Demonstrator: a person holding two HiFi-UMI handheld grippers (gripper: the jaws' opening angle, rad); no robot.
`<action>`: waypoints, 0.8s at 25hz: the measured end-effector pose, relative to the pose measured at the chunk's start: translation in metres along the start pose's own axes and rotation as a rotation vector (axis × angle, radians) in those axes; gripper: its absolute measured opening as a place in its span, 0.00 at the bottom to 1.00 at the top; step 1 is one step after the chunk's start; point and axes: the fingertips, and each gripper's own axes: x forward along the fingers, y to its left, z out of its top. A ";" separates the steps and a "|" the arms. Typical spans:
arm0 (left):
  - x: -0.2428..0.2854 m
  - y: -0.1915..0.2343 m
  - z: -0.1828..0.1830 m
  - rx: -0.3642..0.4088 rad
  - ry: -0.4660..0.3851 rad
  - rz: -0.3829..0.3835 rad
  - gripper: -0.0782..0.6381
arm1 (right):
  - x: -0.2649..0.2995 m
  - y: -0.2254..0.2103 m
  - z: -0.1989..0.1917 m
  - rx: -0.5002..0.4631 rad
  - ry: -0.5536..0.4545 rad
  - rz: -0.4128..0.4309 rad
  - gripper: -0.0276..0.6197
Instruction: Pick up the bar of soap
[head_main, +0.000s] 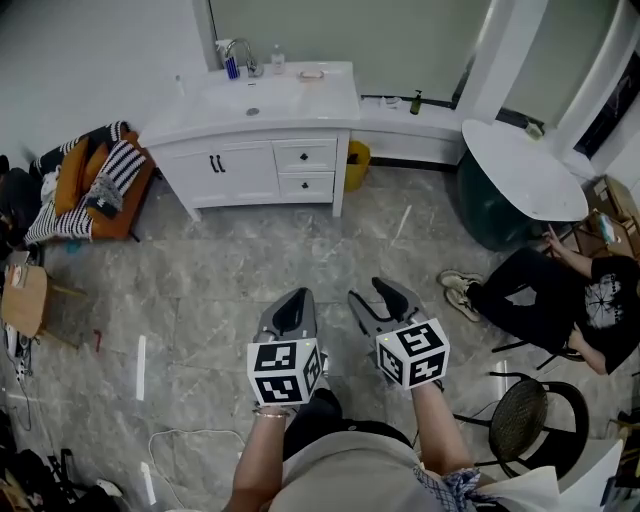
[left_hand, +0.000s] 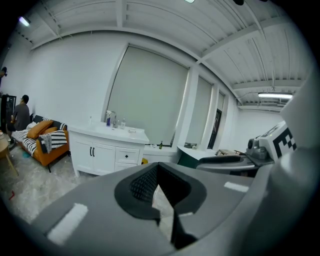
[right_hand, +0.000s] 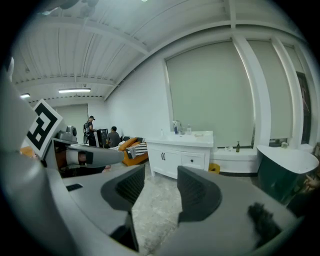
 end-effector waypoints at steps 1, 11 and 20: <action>0.005 0.005 0.002 0.000 0.001 -0.004 0.12 | 0.006 -0.001 0.002 0.003 -0.004 -0.003 0.35; 0.031 0.040 0.025 -0.039 -0.009 -0.026 0.12 | 0.042 -0.005 0.023 0.040 -0.048 -0.016 0.35; 0.054 0.053 0.010 -0.037 0.041 -0.006 0.12 | 0.061 -0.013 0.038 0.010 -0.099 -0.029 0.35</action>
